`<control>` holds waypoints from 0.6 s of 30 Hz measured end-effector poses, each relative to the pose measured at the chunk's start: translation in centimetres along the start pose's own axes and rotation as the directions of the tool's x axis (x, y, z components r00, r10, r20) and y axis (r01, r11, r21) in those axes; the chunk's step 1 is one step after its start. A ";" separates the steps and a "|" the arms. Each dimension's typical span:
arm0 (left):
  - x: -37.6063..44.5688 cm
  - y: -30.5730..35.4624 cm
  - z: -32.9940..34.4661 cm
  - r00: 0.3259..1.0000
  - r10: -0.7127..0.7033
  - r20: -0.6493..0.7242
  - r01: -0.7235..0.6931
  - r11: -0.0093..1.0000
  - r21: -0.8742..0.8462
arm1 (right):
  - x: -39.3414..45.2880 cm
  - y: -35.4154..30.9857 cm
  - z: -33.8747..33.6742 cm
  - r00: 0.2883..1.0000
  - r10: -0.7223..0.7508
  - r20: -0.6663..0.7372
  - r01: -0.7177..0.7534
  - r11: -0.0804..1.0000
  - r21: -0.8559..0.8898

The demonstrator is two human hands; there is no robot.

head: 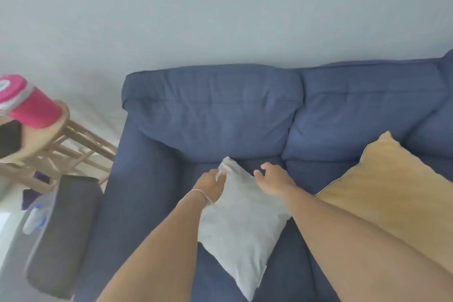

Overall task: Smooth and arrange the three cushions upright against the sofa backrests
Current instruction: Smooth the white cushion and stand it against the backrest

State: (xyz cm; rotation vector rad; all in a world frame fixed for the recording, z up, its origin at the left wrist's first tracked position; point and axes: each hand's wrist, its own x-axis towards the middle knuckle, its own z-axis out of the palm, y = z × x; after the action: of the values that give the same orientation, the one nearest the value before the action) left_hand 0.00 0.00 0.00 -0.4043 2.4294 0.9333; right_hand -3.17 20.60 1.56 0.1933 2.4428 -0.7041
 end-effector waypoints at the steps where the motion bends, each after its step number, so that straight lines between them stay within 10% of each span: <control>1: 0.9 -0.9 0.9 0.999 -0.047 0.005 0.047 0.998 -0.052 | 1.1 0.9 1.4 0.996 0.084 -0.007 -0.084 0.996 0.034; 9: 12.5 -9.4 11.6 0.991 -0.123 -0.060 0.128 0.988 0.082 | 7.6 12.9 14.8 0.799 0.601 -0.005 -0.574 0.766 0.291; 14: 18.1 -12.0 15.7 0.982 -0.129 -0.137 0.141 0.987 0.078 | 10.6 16.5 19.4 0.828 0.543 0.141 -0.502 0.603 0.620; 18: 17.1 -13.7 19.7 0.954 -0.184 -0.235 0.185 0.983 -0.019 | 11.1 17.5 21.6 0.883 0.466 0.060 -0.408 0.697 0.589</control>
State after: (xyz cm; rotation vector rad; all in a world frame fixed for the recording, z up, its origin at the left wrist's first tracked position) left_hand -1.34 2.12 -29.37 -0.7667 2.5487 0.8408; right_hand 3.52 23.88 -27.47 1.0445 2.0482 -1.2222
